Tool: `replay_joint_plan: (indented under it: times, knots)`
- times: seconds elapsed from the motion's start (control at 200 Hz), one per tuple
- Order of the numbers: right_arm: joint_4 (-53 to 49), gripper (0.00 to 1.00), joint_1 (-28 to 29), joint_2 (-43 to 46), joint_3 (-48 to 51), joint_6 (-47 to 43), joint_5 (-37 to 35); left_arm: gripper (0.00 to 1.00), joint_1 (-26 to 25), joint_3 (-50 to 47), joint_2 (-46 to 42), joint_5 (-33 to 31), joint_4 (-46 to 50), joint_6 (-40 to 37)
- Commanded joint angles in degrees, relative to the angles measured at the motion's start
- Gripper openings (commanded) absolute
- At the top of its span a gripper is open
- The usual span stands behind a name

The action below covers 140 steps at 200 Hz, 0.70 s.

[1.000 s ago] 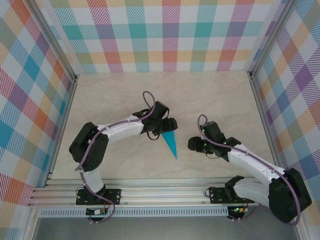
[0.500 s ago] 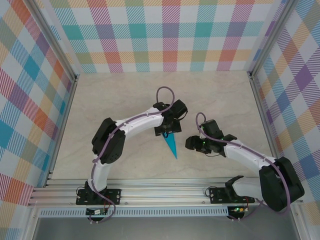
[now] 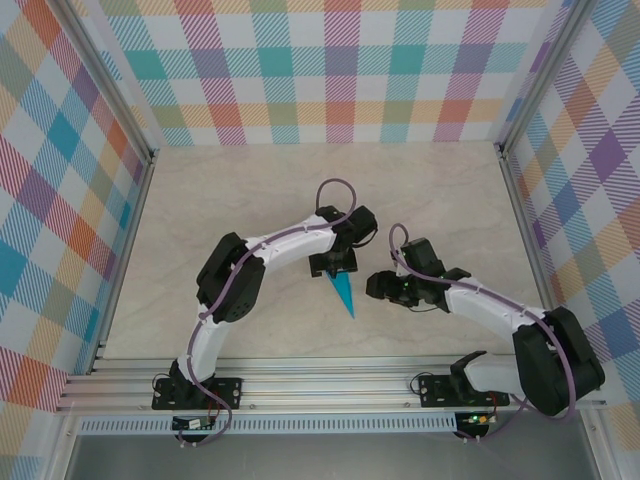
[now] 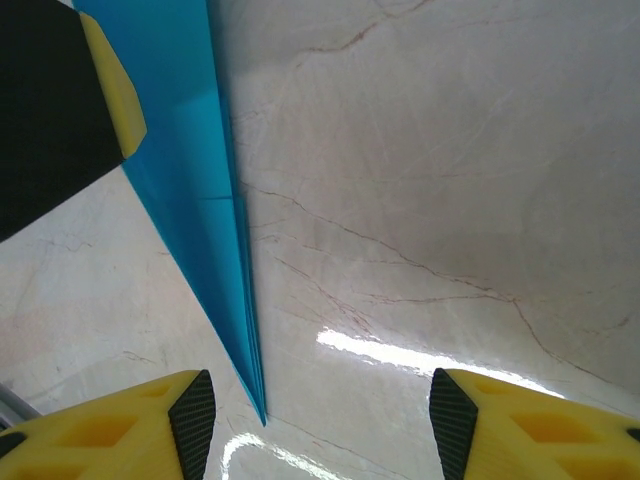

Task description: Fold a paper plane with a square sheet of paper (pick it up from the middle)

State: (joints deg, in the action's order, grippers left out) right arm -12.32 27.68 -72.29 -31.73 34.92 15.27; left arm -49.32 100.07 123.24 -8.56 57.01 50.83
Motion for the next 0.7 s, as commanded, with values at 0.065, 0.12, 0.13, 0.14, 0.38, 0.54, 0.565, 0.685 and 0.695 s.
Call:
replay_joint_plan:
  times: [0.065,0.12,0.13,0.14,0.38,0.54,0.565,0.685,0.695]
  knots:
    - [1.57,0.61,-0.17,-1.62,-1.48,-0.92,3.12,0.63,0.51,-2.66,-3.65,1.36,-1.04,0.11]
    - [1.59,0.61,-0.17,-1.78,-1.58,-0.90,3.28,0.61,0.54,-3.05,-4.12,1.61,-1.70,-0.24]
    - [1.59,0.61,-0.17,-1.84,-1.63,-0.90,3.26,0.61,0.54,-3.04,-4.16,1.46,-1.61,-0.21]
    - [1.55,0.61,-0.17,-1.88,-1.64,-0.86,3.27,0.60,0.50,-3.04,-4.20,1.33,-1.53,-0.14]
    - [3.74,0.59,-0.17,-4.01,-1.86,-0.90,6.29,0.54,0.75,-7.32,-8.04,0.75,-4.68,-0.21]
    - [7.12,0.58,-0.09,-7.15,-2.90,-1.36,11.40,0.36,1.00,-11.65,-10.51,-0.40,-6.71,0.37]
    - [7.44,0.57,-0.07,-7.68,-3.15,-1.55,11.93,0.35,1.04,-12.19,-10.92,-0.72,-7.09,0.39]
    - [7.90,0.57,-0.02,-11.32,-5.23,-2.29,14.12,0.23,1.02,-13.86,-11.88,-0.91,-8.89,-0.19]
    - [7.98,0.57,0.00,-11.63,-5.49,-2.30,14.27,0.23,1.06,-13.87,-11.90,-0.93,-8.86,-0.27]
